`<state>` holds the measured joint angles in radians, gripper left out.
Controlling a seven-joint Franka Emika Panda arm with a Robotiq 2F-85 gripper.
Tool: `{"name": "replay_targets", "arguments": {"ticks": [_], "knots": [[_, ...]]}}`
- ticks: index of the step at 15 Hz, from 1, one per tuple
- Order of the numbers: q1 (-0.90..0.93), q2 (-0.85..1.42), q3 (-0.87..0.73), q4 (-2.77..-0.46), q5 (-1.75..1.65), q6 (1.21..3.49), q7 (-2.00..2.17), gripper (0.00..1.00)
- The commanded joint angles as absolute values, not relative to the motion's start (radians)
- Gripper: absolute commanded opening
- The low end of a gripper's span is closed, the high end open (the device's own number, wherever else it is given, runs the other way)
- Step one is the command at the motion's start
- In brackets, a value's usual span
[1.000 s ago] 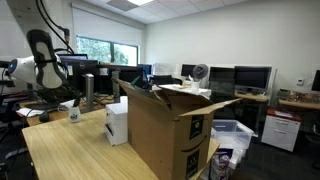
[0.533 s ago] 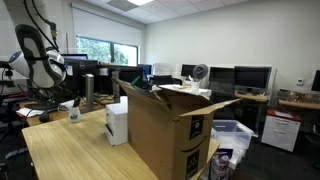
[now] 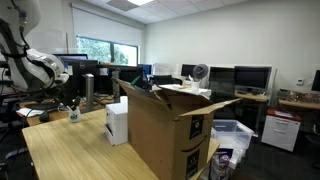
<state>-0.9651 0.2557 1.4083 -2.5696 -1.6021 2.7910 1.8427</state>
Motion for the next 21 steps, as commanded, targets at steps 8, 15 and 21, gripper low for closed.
{"name": "replay_targets", "arguments": {"ticks": [8,15,21], "knots": [[-0.971,0.537,1.478,-2.548,-1.151,2.336,1.165,1.0],[-0.998,0.449,1.531,-2.412,-0.804,2.192,0.773,1.0],[-0.998,0.423,1.544,-2.31,-0.547,2.019,0.593,1.0]]}}
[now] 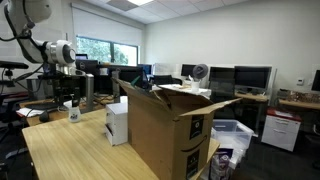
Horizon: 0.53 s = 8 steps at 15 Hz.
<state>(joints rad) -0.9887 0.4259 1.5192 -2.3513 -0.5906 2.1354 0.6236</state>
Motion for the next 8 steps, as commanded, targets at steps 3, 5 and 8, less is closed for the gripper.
{"name": "replay_targets", "arguments": {"ticks": [3,5,8], "knots": [[-1.005,0.43,1.558,-2.274,-0.525,1.932,0.594,1.0],[-1.012,0.442,1.563,-2.252,-0.503,1.896,0.594,1.0],[-1.025,0.476,1.57,-2.214,-0.459,1.863,0.574,1.0]]}}
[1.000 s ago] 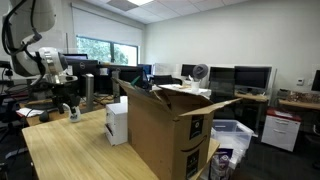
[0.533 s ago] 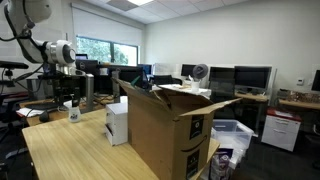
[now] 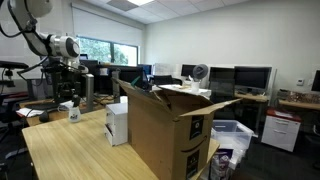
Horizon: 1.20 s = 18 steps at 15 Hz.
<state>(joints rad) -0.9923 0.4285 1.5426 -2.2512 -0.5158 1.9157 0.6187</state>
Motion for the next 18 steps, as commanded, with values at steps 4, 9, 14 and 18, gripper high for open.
{"name": "replay_targets", "arguments": {"ticks": [4,9,14,18], "knots": [[-1.009,0.276,1.486,-2.163,-0.223,1.936,0.515,1.0],[-1.01,0.364,1.469,-2.088,-0.323,1.895,0.665,1.0],[-0.986,0.29,1.388,-2.035,-0.269,1.96,0.726,1.0],[-0.708,0.074,1.032,-1.993,-0.086,1.983,0.651,1.0]]}}
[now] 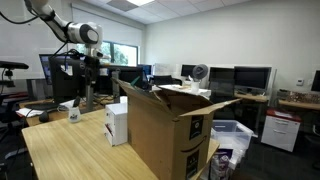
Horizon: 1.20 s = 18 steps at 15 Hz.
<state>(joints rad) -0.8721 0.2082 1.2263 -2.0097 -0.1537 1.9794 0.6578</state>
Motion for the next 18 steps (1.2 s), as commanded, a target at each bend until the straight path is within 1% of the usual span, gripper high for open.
{"name": "replay_targets", "arguments": {"ticks": [1,6,10,14,18], "knots": [[-0.643,0.064,0.961,-1.985,-0.098,1.977,0.667,1.0],[-0.265,0.059,0.592,-1.954,-0.2,1.92,0.755,1.0],[-0.055,0.077,0.381,-1.906,-0.205,1.847,0.716,1.0],[0.047,0.093,0.268,-1.852,-0.171,1.778,0.522,1.0],[0.078,0.107,0.202,-1.83,-0.153,1.756,0.308,1.0]]}}
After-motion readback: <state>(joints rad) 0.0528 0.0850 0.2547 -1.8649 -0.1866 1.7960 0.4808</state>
